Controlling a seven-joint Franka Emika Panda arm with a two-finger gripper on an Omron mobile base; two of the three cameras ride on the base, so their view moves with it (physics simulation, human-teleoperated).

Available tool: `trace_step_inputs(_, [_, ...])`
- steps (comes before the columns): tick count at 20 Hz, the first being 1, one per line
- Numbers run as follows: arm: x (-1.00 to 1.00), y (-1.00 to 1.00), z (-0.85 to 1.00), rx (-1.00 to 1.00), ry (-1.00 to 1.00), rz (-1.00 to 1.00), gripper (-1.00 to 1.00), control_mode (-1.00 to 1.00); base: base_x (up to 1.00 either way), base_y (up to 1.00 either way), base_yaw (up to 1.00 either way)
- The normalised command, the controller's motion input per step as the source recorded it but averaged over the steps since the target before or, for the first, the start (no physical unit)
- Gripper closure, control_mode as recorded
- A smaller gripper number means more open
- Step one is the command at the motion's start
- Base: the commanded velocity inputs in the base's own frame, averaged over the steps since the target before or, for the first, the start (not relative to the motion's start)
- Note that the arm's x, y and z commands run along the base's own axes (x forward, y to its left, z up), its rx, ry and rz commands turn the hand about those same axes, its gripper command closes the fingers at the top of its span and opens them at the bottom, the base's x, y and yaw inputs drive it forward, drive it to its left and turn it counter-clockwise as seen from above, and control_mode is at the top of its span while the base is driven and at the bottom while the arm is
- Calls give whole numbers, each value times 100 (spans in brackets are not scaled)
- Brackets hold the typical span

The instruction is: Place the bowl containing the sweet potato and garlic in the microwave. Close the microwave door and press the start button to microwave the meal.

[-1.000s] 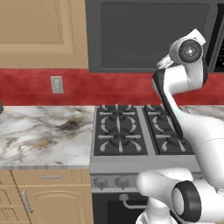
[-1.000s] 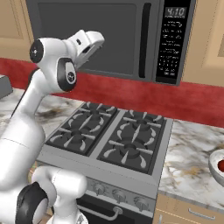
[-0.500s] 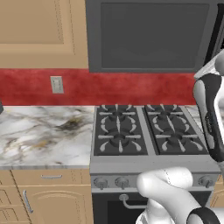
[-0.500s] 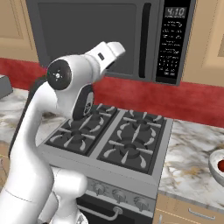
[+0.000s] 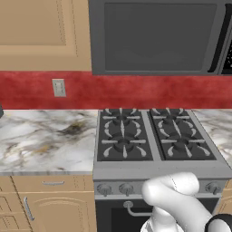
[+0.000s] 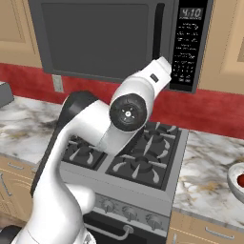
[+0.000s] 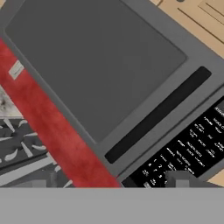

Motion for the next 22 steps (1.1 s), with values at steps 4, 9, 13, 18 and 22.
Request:
trace_step_inputs(4, [-3, -41, -3, 0, 0, 5, -100, -100, 0, 0, 0])
trace_step_inputs(9, [-3, -31, -18, 0, 0, 5, -100, -100, 0, 0, 0])
trace_step_inputs(13, [0, -24, -22, 0, -1, 6, 100, -100, 0, 0, 0])
trace_step_inputs(18, [4, -6, -13, 0, -4, 9, 100, -100, 0, 0, 0])
trace_step_inputs(22, [27, -3, -1, 0, -1, 9, 100, -100, 0, 0, 0])
